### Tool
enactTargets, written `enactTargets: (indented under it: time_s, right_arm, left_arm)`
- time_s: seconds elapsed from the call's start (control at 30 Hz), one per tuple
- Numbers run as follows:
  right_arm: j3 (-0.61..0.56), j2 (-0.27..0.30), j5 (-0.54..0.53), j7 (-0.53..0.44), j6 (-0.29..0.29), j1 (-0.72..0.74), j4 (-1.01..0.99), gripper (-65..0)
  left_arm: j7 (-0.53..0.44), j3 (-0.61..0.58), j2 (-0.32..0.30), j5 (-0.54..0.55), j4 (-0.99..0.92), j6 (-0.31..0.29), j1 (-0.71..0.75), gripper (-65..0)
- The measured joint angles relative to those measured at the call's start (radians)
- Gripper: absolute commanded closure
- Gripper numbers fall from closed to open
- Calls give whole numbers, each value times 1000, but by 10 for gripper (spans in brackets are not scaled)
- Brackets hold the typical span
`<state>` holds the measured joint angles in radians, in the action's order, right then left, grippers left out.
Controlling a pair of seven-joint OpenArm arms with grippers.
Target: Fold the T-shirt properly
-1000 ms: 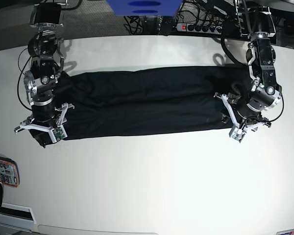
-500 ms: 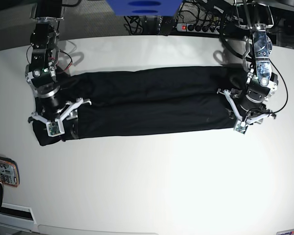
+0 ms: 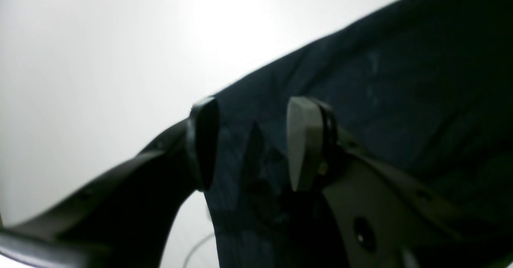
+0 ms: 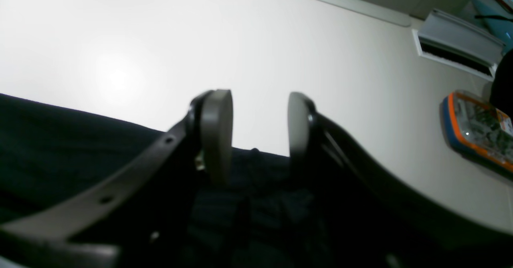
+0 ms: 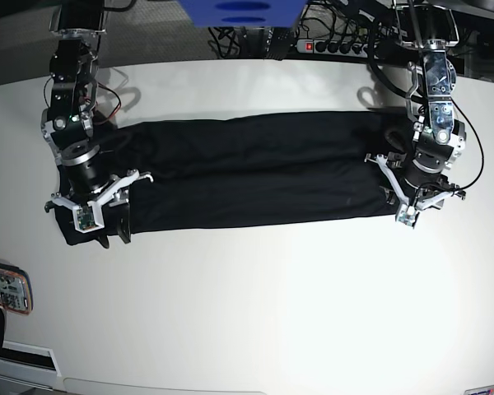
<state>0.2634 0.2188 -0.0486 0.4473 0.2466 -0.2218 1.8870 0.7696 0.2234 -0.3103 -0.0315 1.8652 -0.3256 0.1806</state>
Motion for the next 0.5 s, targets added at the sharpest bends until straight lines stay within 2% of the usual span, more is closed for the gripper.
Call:
enactTargets:
  time_s: [0.2, 0.33, 0.5]
  right_arm:
    - [-5, 0, 0, 0, 0, 0, 0, -217]
    - [-7, 0, 0, 0, 0, 0, 0, -217]
    - [-51, 3, 0, -5, -3, -94, 6, -217]
  left_arm:
    - [6, 0, 0, 3, 0, -2, -5, -275]
    - [133, 2, -6, 18, 0, 0, -7, -274]
    - [126, 23, -17, 142, -1, 0, -25, -274]
